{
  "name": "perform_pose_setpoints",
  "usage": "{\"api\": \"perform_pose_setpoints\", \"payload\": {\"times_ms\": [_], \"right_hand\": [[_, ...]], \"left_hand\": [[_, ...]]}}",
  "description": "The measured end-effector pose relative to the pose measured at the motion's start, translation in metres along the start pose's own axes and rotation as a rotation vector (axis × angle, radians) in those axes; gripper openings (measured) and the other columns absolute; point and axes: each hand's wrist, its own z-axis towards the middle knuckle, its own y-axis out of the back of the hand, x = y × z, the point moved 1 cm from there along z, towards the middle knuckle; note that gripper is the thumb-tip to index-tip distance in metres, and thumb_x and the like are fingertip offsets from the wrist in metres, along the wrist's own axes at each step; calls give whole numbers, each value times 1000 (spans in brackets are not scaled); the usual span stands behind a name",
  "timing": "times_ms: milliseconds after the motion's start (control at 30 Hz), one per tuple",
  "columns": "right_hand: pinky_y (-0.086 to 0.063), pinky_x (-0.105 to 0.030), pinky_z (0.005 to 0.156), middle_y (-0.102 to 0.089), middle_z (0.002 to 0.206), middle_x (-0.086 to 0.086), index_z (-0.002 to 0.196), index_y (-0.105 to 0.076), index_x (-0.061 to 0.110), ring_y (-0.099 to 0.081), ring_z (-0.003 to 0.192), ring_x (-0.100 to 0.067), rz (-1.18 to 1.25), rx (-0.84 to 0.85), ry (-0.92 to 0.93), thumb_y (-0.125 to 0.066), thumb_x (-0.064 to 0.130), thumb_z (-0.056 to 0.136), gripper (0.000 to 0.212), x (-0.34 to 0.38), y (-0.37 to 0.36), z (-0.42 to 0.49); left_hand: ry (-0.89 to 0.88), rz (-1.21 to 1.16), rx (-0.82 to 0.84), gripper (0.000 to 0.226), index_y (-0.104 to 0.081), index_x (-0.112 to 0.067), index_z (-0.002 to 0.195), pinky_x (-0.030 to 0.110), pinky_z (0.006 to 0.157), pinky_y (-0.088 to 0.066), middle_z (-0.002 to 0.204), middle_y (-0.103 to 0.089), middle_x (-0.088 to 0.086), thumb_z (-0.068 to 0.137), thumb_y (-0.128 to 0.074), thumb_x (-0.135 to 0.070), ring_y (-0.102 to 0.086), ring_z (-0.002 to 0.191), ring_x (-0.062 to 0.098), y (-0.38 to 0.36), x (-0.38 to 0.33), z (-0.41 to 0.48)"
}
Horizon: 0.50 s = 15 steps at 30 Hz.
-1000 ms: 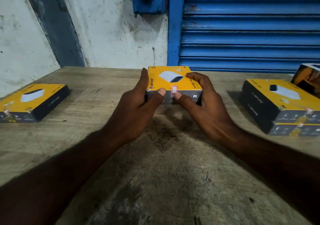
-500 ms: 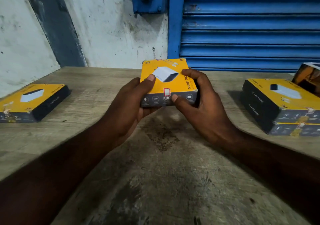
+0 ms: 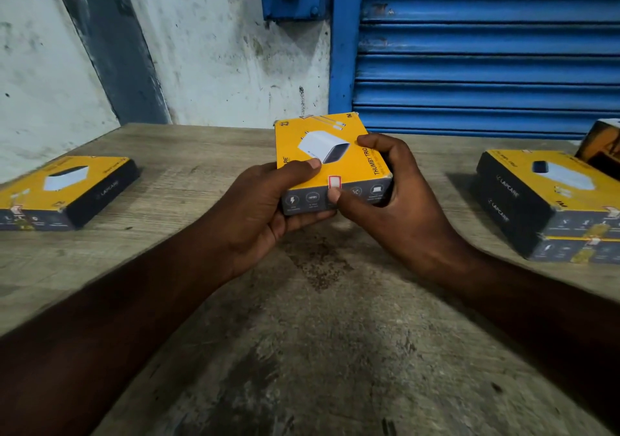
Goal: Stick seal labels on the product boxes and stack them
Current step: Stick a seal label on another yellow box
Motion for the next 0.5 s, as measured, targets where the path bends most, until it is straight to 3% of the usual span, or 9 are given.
{"api": "perform_pose_setpoints", "payload": {"times_ms": [300,500], "right_hand": [[-49,-9,78,-55,118,15,136,-39,14,-61,97,12,71,37,-17,-77,12,86,63,4,0,-2],[-58,-26,87,-60,128,1,135,-26,22,-67,105,-9,191,2,-204,-81,2,79,80,6,-2,1]], "left_hand": [[-76,71,26,36,-56,-6,131,40,81,-62,120,-72,13,97,-58,-14,-71,108,31,3,1,2],[-163,144,22,42,-52,-9,137,37,75,-62,122,-71,10,96,-59,-9,-73,102,28,4,2,2]]}}
